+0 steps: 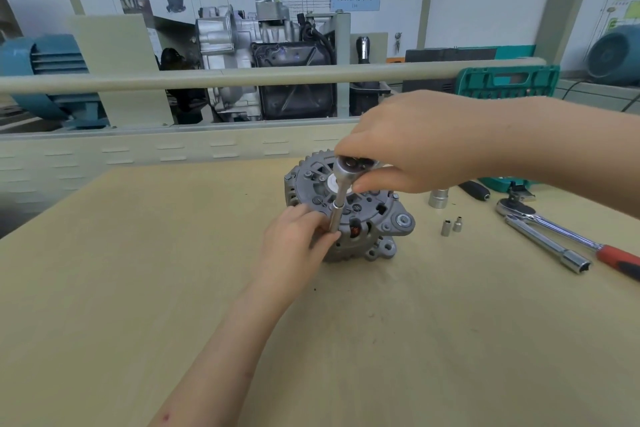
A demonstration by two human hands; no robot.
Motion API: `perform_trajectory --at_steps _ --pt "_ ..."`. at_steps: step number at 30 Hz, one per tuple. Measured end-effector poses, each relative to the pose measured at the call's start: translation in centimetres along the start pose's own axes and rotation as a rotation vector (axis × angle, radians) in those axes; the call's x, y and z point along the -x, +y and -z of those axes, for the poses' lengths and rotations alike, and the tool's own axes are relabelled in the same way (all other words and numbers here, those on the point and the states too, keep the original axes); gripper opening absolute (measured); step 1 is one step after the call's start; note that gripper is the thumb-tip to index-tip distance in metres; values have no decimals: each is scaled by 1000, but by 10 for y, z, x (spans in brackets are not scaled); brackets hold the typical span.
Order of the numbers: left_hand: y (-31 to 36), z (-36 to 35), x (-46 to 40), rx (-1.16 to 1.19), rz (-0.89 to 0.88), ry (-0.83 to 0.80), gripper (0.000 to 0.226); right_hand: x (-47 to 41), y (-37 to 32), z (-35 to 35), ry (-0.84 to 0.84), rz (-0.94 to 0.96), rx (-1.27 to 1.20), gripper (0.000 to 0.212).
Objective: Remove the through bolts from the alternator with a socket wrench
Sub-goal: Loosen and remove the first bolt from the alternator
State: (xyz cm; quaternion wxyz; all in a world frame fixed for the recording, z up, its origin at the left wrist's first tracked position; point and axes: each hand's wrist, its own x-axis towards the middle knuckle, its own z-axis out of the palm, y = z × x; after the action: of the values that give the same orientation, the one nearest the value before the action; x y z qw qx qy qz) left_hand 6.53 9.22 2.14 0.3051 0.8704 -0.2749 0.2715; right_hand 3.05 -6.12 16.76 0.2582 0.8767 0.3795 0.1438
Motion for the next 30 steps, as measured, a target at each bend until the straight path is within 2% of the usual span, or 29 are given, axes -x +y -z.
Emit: perform_trajectory --at_steps 3,7,11,16,21,25,30 --pt "0 -1 0 20 11 11 11 4 1 -1 -9 -9 -44 43" --pt "0 -2 0 66 50 10 10 2 6 -10 60 -38 -22 45" --pt "1 0 -1 101 72 -20 13 -6 14 -24 125 -4 -1 36" --pt "7 4 0 235 -1 52 4 -10 18 -31 154 -29 6 36" --pt "9 1 -2 223 36 161 26 -14 22 -37 166 -49 17 36" --pt "11 -2 -3 193 46 207 30 -16 23 -44 192 -75 44 37" --pt "11 1 1 275 15 175 11 -17 23 -41 203 -112 19 44"
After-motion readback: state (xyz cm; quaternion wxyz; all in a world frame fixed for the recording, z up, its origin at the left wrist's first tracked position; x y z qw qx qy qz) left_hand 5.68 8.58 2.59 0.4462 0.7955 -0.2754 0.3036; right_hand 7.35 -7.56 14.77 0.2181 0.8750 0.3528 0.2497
